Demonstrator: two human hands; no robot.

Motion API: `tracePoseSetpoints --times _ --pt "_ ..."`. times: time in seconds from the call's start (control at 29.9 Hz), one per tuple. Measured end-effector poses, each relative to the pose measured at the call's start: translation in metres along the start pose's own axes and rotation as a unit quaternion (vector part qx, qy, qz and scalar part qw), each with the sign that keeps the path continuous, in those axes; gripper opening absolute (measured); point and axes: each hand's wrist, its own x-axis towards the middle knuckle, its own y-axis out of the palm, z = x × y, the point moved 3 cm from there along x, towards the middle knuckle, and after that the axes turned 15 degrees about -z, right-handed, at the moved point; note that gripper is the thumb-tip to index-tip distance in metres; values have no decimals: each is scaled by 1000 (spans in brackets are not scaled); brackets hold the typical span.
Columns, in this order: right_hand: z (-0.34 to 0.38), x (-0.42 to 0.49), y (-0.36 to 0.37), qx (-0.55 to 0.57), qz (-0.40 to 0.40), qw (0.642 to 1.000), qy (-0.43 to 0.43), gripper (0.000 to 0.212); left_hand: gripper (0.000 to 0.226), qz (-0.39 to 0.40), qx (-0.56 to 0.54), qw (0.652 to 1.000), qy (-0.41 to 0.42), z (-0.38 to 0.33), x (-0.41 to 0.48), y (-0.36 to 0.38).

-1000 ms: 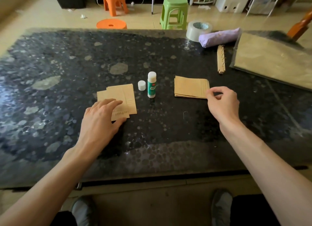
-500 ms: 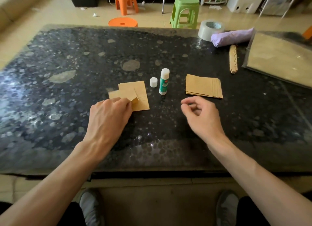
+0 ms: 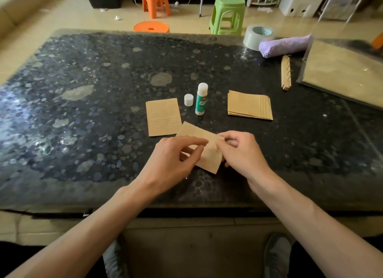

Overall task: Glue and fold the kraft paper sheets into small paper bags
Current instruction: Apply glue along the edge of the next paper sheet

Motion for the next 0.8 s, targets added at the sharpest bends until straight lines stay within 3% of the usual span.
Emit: tracePoseSetpoints --times 0.17,0.37,0.8 --pt "-2 23 -15 -144 31 985 -89 31 29 13 111 992 63 14 3 -6" --pt "-2 29 -23 -186 74 966 -166 35 47 66 189 974 111 23 -2 -1" --pt "-3 36 -31 -228 29 956 -185 61 39 56 214 964 150 22 -5 7"
